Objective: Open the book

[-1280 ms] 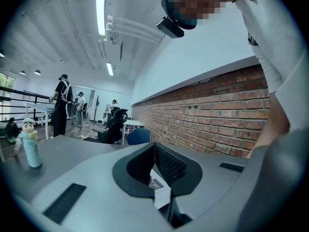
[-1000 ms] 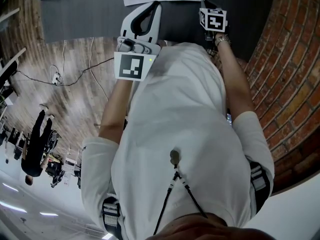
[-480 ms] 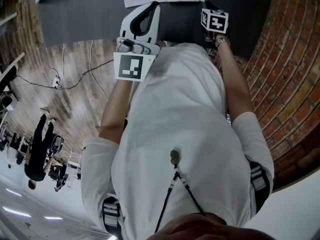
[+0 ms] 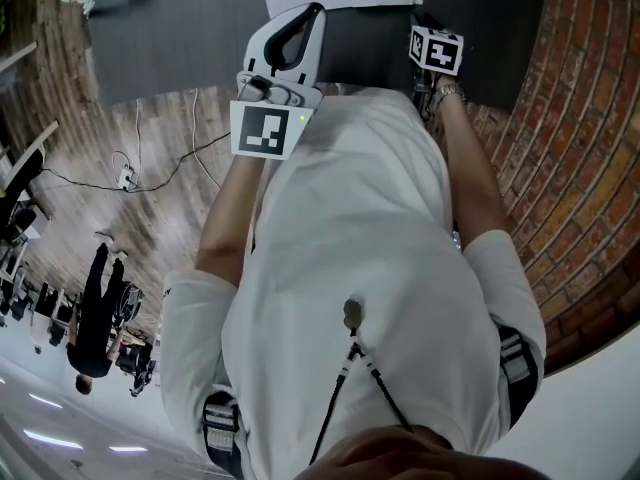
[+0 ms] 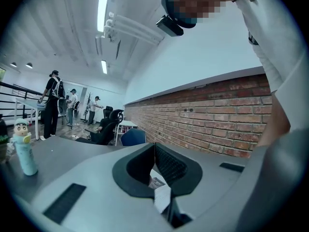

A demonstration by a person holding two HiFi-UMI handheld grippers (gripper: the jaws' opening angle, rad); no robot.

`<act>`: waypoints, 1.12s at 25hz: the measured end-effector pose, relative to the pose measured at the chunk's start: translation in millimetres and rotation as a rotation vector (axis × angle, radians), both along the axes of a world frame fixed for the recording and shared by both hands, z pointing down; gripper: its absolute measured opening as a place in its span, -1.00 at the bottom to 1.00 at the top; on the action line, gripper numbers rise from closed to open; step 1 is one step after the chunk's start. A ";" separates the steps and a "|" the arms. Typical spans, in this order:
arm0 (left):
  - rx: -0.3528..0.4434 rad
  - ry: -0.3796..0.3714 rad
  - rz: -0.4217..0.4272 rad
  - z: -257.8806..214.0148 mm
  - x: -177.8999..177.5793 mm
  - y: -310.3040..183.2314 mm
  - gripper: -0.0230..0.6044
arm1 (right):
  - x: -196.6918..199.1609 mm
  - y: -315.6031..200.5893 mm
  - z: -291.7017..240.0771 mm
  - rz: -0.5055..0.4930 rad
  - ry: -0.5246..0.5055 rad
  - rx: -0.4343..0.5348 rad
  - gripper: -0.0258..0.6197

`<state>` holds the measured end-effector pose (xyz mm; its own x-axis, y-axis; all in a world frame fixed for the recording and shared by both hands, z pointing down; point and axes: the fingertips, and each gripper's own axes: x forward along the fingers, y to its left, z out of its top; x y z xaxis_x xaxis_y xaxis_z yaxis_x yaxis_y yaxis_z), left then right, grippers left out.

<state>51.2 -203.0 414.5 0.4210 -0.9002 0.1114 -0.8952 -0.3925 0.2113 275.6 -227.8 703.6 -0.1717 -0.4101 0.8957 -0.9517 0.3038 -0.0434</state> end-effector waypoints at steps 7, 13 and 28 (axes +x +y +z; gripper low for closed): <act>0.012 -0.015 0.053 -3.8 -37.1 7.9 -0.85 | -47.9 16.4 -24.9 0.036 -0.029 0.070 -0.75; 0.031 -0.015 0.077 -10.8 -64.5 17.6 -0.85 | -104.6 32.5 -48.4 -0.012 -0.076 0.103 -0.80; 0.044 0.003 0.076 -27.8 -122.6 43.5 -0.85 | -258.1 51.1 -147.0 -0.205 -0.370 0.251 -0.81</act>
<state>-71.3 -159.5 386.8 0.4884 -0.8697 0.0710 -0.8619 -0.4682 0.1948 17.4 -176.8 556.6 -0.5595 -0.5297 0.6374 -0.8057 0.5280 -0.2684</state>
